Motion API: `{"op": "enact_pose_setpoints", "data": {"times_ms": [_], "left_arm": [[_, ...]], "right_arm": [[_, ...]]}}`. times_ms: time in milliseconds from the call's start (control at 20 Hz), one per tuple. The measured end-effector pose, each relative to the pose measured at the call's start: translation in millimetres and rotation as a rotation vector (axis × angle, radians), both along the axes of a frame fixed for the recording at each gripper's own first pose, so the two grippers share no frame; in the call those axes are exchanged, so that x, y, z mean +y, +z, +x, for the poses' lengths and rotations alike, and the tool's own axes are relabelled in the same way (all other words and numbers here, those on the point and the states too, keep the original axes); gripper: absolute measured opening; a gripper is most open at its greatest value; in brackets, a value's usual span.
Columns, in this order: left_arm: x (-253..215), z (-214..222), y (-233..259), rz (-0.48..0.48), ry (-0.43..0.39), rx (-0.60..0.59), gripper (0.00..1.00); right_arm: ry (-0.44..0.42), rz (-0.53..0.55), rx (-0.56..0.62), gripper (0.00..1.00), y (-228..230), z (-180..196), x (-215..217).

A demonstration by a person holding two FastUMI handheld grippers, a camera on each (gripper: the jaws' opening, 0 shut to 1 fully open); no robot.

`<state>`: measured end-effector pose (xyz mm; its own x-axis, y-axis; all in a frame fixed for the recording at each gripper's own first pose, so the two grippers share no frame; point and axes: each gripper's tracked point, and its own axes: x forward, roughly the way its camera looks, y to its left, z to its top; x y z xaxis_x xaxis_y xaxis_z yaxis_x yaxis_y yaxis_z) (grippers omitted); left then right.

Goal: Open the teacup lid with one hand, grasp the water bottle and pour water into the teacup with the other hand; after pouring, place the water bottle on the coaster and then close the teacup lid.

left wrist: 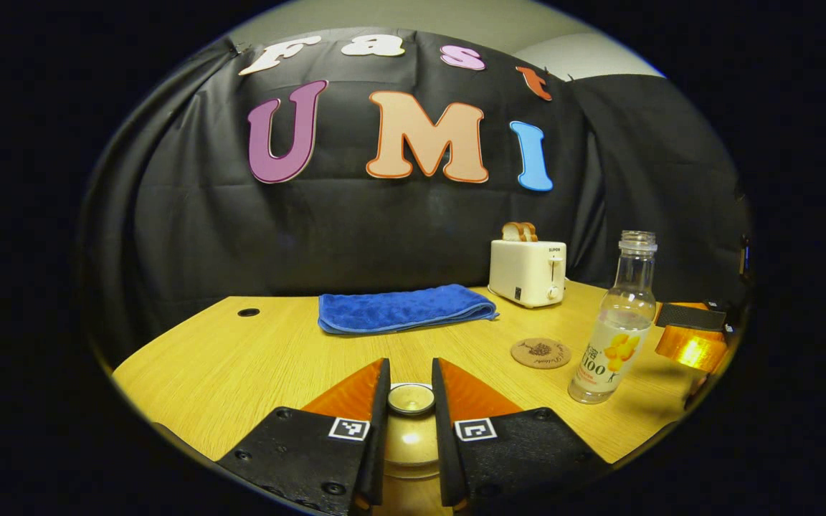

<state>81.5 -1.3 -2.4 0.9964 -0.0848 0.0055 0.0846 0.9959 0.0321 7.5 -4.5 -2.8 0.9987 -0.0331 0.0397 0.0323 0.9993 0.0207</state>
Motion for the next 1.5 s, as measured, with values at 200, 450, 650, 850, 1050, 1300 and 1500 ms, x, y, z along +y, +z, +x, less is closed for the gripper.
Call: {"op": "enact_pose_setpoints", "data": {"times_ms": [200, 450, 650, 850, 1050, 1300, 1500], "left_arm": [[0, -4, 4, 0.003, -0.006, -0.026, 0.29], [9, -16, 8, 0.003, 0.009, -0.058, 0.28], [23, -29, 13, 0.005, 0.024, -0.093, 0.28], [43, -42, 14, 0.004, 0.051, -0.093, 0.28], [62, -50, 14, 0.001, 0.079, -0.093, 0.28], [82, -57, 14, -0.001, 0.118, -0.096, 0.28], [100, -57, 15, -0.002, 0.153, -0.096, 0.28]], "right_arm": [[-0.007, 0.0, 0.001, 0.88, 0, 0, -1], [-0.011, 0.005, 0.042, 0.84, -8, 6, 0], [-0.013, 0.008, 0.102, 0.88, -16, 14, 1], [-0.015, 0.009, 0.128, 0.88, -21, 20, 1], [-0.028, 0.004, 0.141, 0.88, -23, 28, 0], [-0.045, 0.005, 0.201, 0.85, -30, 54, -4], [-0.027, -0.006, 0.212, 0.84, -30, 58, 2]]}}
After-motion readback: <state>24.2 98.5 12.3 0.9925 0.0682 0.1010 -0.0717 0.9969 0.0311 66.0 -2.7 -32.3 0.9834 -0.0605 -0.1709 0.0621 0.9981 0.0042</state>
